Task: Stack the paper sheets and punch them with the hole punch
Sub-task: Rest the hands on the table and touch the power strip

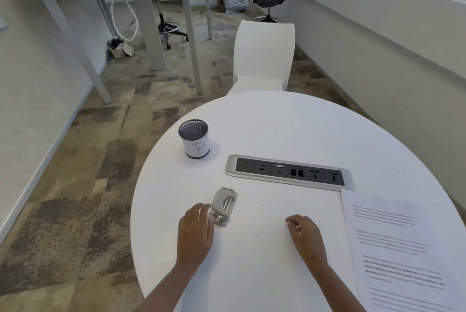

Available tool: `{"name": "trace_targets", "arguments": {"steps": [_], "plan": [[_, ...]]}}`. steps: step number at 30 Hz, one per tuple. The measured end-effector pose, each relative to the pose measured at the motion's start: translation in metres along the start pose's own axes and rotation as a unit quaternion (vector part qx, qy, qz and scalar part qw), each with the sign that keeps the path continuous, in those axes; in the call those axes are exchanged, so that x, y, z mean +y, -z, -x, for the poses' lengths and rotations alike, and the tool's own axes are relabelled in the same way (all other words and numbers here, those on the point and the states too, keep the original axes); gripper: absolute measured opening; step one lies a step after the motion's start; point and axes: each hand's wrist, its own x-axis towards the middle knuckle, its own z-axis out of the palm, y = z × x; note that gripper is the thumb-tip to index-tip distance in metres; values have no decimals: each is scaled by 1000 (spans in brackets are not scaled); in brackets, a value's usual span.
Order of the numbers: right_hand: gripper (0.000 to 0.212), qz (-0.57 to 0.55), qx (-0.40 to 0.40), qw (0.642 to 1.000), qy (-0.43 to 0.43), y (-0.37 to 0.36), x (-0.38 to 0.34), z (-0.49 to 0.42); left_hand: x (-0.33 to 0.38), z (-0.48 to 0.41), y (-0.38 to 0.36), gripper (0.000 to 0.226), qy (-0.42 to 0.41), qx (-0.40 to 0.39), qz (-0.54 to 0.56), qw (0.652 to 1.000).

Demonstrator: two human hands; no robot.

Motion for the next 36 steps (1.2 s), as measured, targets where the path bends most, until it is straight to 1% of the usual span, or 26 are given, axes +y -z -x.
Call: {"name": "trace_targets", "arguments": {"steps": [5, 9, 13, 16, 19, 22, 25, 28, 31, 34, 35, 36], "plan": [[22, 66, -32, 997, 27, -31, -32, -16, -47, -17, 2, 48, 40, -43, -23, 998], [26, 106, -30, 994, 29, -41, -44, -24, -68, -25, -2, 55, 73, -93, -46, 992], [23, 136, -17, 990, 26, -44, -47, -26, -71, -34, -7, 58, 74, -118, -57, 989], [22, 189, -9, 981, 48, -45, -48, -26, -68, -43, -12, 56, 73, -117, -35, 990], [21, 258, -9, 963, 80, -45, -47, -28, -67, -47, -14, 55, 68, -115, -25, 991], [19, 297, -13, 948, 109, -45, -49, -29, -70, -49, -17, 54, 63, -110, -19, 992], [4, 303, 7, 941, 149, -44, -51, -30, -72, -53, -19, 54, 60, -100, -6, 993], [20, 325, 30, 927, 186, -45, -51, -29, -73, -57, -21, 55, 57, -91, 6, 994], [25, 354, 42, 911, 206, -46, -53, -32, -73, -61, -22, 56, 57, -78, 15, 995], [23, 361, 46, 908, 206, -50, -53, -32, -73, -64, -23, 55, 54, -70, 14, 996], [19, 342, 43, 920, 188, -52, -51, -34, -74, -66, -23, 54, 51, -67, 14, 996], [12, 303, 39, 941, 148, -54, -50, -35, -74, -68, -24, 53, 48, -64, 14, 997]]}}
